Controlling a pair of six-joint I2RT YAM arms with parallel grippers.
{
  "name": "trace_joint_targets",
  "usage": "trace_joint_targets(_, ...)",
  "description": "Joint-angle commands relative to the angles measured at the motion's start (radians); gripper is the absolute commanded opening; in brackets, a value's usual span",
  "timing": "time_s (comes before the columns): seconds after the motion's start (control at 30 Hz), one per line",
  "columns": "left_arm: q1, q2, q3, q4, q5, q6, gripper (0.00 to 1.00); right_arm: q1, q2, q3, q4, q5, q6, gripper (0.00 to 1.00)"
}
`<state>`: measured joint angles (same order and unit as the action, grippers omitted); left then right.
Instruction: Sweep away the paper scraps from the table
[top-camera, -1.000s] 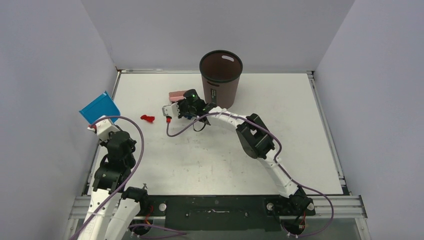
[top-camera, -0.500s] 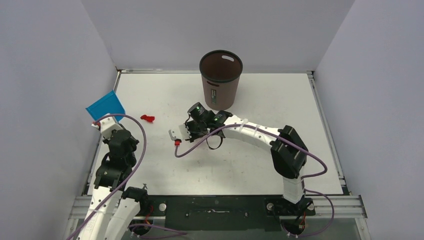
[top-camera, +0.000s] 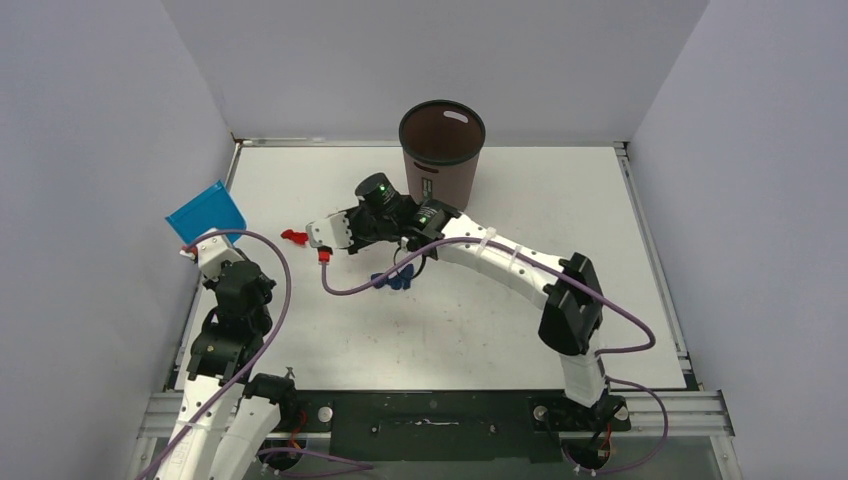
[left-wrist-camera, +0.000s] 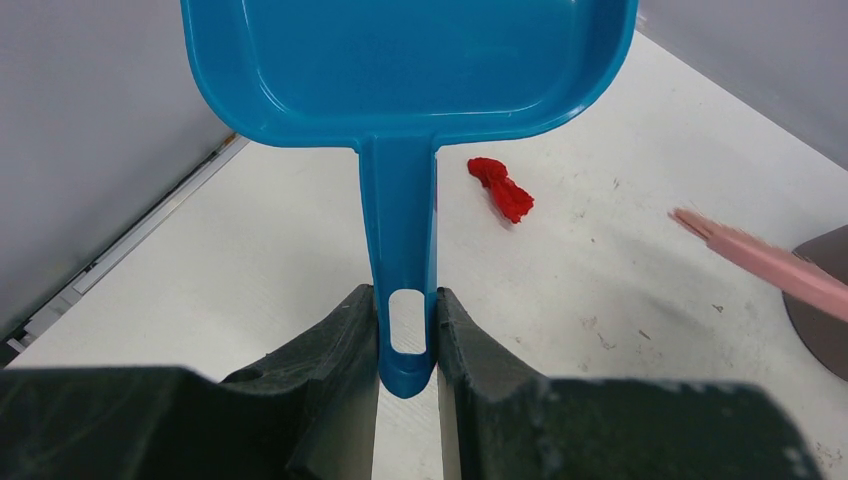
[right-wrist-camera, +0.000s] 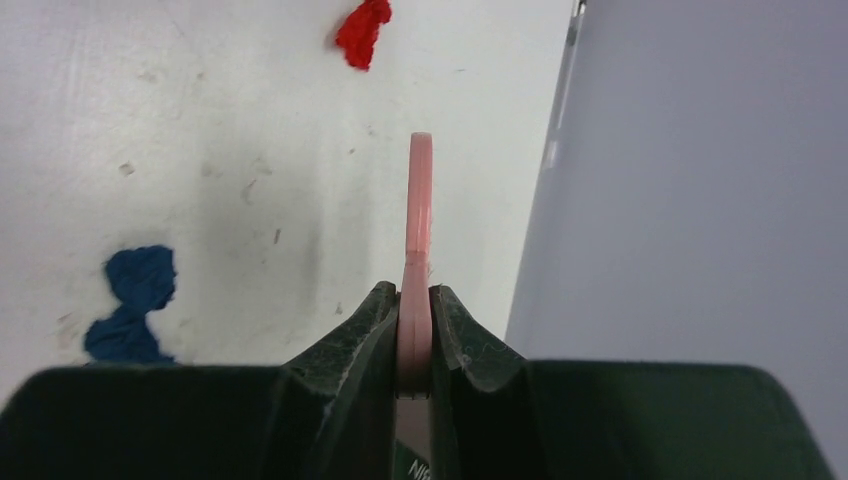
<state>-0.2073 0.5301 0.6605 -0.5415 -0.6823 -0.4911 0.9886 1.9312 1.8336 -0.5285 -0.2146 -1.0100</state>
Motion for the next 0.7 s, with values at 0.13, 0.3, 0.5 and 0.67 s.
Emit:
trace_joint_targets(0.13,0.005,-0.003,0.007,0.042,-0.035,-0.017,0.00,0.003,0.251,0.078,0.395,-0.046,-0.142,0.05)
trace_joint_targets(0.3,0.002,0.009,0.004,0.044,-0.038,-0.017,0.00,0.021,0.365,0.047,0.780,-0.003,-0.168,0.05)
trace_joint_targets(0.5,0.002,0.016,0.004,0.049,-0.027,-0.013,0.00,0.036,0.458,0.078,0.890,-0.029,-0.185,0.05)
trace_joint_targets(0.67,0.002,0.019,0.004,0.053,-0.014,-0.012,0.00,0.048,0.500,0.086,0.886,-0.063,-0.179,0.05)
